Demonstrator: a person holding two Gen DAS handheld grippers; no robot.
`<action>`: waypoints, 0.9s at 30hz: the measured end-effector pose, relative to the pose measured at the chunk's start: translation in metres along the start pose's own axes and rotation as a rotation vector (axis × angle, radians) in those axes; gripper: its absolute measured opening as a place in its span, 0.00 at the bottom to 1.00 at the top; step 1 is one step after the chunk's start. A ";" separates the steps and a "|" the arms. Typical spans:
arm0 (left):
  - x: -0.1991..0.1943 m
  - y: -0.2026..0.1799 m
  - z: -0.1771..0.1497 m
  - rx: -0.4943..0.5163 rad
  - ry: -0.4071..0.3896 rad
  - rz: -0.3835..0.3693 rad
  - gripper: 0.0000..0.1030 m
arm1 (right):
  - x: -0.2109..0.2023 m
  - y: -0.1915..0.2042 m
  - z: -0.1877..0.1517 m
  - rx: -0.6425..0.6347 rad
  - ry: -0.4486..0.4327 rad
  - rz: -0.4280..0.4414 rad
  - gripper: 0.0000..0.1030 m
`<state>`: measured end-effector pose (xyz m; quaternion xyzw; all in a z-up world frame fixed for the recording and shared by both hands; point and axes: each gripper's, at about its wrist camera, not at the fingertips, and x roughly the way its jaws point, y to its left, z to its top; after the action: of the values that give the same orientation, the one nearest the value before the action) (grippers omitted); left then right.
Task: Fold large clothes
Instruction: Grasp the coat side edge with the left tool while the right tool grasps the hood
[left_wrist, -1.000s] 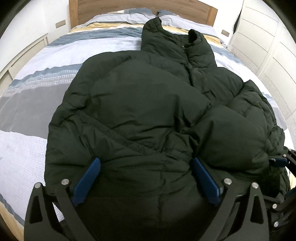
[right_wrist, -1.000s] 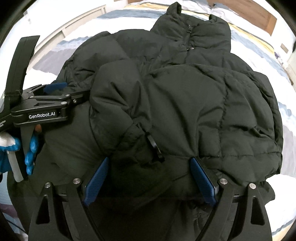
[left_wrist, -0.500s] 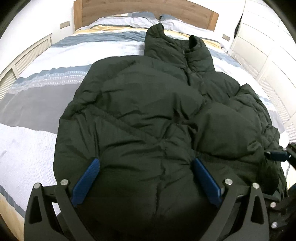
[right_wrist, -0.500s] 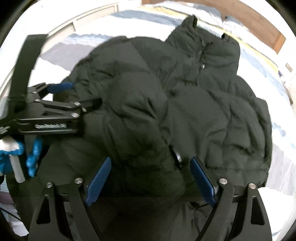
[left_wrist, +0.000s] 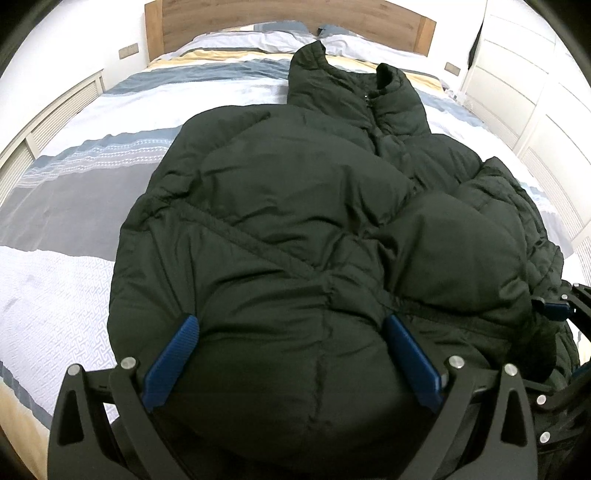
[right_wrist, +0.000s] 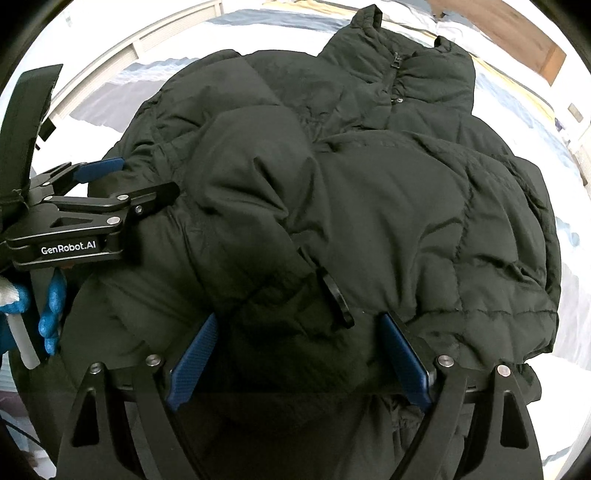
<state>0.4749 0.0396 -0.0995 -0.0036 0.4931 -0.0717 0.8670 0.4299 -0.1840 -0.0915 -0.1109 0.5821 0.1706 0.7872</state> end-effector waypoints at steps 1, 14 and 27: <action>0.000 0.000 0.000 0.000 0.004 0.000 0.99 | 0.001 -0.003 0.001 0.001 0.000 0.002 0.84; -0.013 0.007 0.019 -0.015 0.038 -0.021 0.99 | -0.022 -0.025 0.004 -0.001 0.011 0.065 0.84; 0.022 0.063 0.186 -0.058 -0.090 -0.082 0.99 | -0.048 -0.155 0.143 0.083 -0.234 0.005 0.85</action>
<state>0.6524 0.0870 -0.0280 -0.0521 0.4549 -0.0924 0.8842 0.6042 -0.2795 -0.0069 -0.0559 0.4930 0.1602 0.8533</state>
